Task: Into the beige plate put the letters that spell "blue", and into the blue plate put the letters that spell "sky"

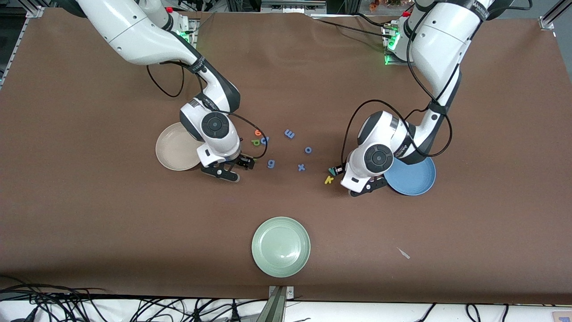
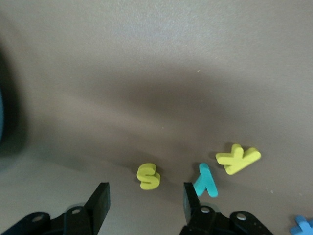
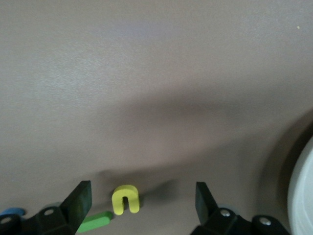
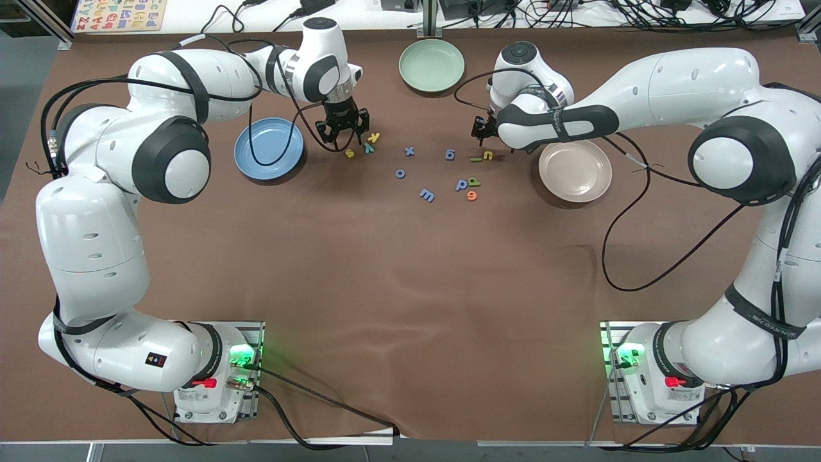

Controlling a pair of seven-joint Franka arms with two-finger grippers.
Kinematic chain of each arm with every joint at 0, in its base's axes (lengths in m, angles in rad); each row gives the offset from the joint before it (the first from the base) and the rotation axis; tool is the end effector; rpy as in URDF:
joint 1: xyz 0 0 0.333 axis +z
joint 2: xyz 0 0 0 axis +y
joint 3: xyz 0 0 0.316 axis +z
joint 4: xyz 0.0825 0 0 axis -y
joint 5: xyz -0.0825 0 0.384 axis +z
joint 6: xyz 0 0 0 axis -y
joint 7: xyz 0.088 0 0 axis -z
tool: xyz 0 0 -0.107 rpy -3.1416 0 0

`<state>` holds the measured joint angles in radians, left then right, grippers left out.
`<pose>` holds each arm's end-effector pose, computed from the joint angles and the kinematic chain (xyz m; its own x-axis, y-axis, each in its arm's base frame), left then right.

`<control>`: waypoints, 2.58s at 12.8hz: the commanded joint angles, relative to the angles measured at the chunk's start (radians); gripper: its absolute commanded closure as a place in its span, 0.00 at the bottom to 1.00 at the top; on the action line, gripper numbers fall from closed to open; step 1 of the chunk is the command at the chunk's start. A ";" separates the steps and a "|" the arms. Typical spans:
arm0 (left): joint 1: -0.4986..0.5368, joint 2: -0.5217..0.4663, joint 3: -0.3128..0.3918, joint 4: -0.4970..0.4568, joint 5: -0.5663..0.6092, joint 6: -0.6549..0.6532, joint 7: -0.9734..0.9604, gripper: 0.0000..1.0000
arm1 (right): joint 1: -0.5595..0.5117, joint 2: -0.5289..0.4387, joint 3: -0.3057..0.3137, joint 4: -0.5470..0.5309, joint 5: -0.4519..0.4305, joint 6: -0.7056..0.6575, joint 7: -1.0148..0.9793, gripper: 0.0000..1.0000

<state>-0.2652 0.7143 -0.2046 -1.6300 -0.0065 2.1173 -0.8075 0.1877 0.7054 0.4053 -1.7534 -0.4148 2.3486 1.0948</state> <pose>0.5991 -0.2890 0.1926 0.8985 0.3629 -0.2471 0.3599 -0.9311 -0.0590 0.5603 0.3451 0.1894 0.9597 -0.2810 0.0067 -0.2811 -0.9589 0.0398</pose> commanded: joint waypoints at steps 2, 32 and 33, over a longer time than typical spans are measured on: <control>-0.005 0.010 0.002 -0.040 -0.013 0.067 -0.007 0.33 | 0.007 0.035 0.001 0.014 -0.030 0.029 0.019 0.08; 0.031 0.016 -0.101 0.154 0.200 -0.100 0.477 0.00 | -0.002 -0.049 0.026 -0.050 -0.013 -0.011 0.012 1.00; 0.023 0.037 -0.101 0.154 0.218 -0.041 0.545 0.00 | -0.028 -0.097 0.026 -0.070 -0.001 -0.052 -0.068 1.00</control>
<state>-0.2284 0.6894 -0.3128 -1.5301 0.1767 2.0258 -0.3711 0.1966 0.7091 0.4262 -1.7642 -0.4218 2.3514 1.1165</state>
